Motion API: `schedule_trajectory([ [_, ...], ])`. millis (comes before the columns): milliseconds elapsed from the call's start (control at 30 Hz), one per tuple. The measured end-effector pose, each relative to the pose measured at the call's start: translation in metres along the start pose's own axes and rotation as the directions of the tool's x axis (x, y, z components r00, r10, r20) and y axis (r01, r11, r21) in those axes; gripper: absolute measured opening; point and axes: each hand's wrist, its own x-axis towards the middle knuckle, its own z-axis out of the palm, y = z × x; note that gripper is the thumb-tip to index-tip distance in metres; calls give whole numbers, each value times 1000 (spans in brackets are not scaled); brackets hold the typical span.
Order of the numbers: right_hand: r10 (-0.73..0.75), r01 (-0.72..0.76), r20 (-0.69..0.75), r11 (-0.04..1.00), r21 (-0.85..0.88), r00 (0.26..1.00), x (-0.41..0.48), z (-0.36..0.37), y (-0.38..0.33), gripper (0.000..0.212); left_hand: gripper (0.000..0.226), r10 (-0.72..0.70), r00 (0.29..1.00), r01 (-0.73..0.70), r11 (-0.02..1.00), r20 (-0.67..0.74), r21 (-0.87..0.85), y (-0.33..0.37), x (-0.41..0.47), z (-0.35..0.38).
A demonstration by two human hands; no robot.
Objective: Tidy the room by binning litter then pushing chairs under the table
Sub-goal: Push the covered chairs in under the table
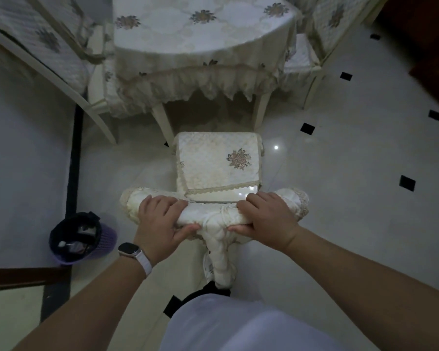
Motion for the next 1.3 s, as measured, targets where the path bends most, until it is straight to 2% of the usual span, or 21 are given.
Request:
schedule_trajectory([
  [200, -18, 18, -4, 1000, -16, 1000, 30, -6, 23, 62, 68, 17, 999, -18, 1000, -48, -6, -9, 36, 3],
  [367, 47, -48, -57, 999, -21, 997, 68, -15, 40, 66, 67, 14, 991, -18, 1000, -132, -25, -20, 83, -2],
  [533, 123, -127, -109, 991, -33, 986, 105, -19, 56, 62, 69, -36, 983, 27, 998, -182, -55, -25, 133, -8],
  [767, 42, -53, -133, 995, -83, 990, 131, -21, 80, 61, 67, -15, 972, 9, 1000, -233, -25, -29, 159, -5],
  [967, 48, -66, -219, 995, -78, 975, 147, -20, 104, 51, 63, -29, 973, 28, 1000, -230, -9, -24, 180, 3],
  [1300, -34, 21, -242, 998, -59, 970, 176, -26, 182, 59, 65, -119, 962, 132, 990, -246, 39, 8, 233, 29],
])
